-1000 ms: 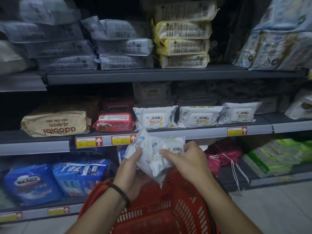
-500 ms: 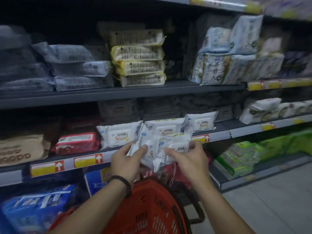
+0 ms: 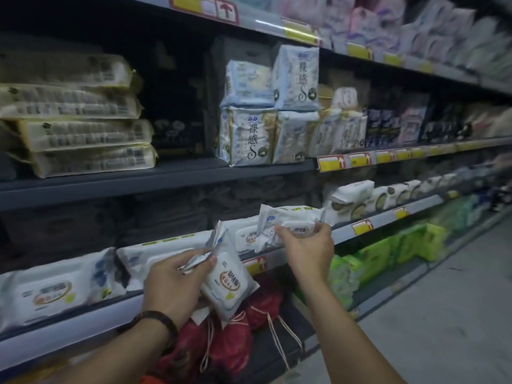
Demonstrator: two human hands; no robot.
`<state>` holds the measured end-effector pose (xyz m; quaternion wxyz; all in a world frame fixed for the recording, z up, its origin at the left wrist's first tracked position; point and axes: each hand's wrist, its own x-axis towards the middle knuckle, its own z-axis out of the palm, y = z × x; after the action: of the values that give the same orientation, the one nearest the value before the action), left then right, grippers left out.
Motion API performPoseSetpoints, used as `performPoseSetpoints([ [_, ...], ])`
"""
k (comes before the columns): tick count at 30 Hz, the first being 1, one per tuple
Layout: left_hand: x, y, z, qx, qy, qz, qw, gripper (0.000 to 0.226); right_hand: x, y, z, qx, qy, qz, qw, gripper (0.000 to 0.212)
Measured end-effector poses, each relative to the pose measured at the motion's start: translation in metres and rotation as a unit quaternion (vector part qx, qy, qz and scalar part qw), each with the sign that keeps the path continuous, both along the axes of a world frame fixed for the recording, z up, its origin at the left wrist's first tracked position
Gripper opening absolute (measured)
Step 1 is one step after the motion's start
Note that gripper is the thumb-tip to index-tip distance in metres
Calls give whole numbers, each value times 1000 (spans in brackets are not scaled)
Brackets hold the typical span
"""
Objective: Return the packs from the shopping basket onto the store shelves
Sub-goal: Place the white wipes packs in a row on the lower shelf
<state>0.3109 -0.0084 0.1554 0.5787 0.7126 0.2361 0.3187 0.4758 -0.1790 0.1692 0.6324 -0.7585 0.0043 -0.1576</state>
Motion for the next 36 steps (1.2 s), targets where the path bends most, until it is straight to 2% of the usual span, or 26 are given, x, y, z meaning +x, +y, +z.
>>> performPoseSetpoints([
  [4,36,-4,-2,94,20,14,995,7,54,1,-21,46,-6,-46,998,99],
  [7,54,-4,-1,144,41,16,989,20,95,1,-29,33,-39,-72,996,98],
  [10,70,3,-7,108,41,-3,993,36,127,0,-42,-49,-56,-55,996,102],
  [14,89,5,-16,90,35,-2,995,12,151,2,-61,-151,-53,-45,986,110],
  [19,99,-9,-18,63,44,20,997,11,166,6,-59,-207,-39,-55,976,108],
  [22,102,-15,-22,48,46,37,997,9,167,5,-58,-216,-20,-7,976,95],
  [24,105,-18,-23,32,35,41,998,6,165,0,-58,-185,-16,22,982,81],
  [27,112,-22,-24,13,15,22,1000,25,157,-22,-52,-123,-31,18,992,54],
  [30,127,-36,-20,-21,-25,13,999,16,147,-57,-32,-69,-9,47,996,24],
  [31,133,-42,-19,-35,-42,10,998,17,142,-70,-23,-69,7,58,996,20],
  [34,157,-69,-12,-78,-71,14,994,28,135,-99,-9,-91,25,118,989,31],
  [36,178,-84,-9,-93,-84,23,992,29,133,-101,-8,-62,25,155,986,34],
])
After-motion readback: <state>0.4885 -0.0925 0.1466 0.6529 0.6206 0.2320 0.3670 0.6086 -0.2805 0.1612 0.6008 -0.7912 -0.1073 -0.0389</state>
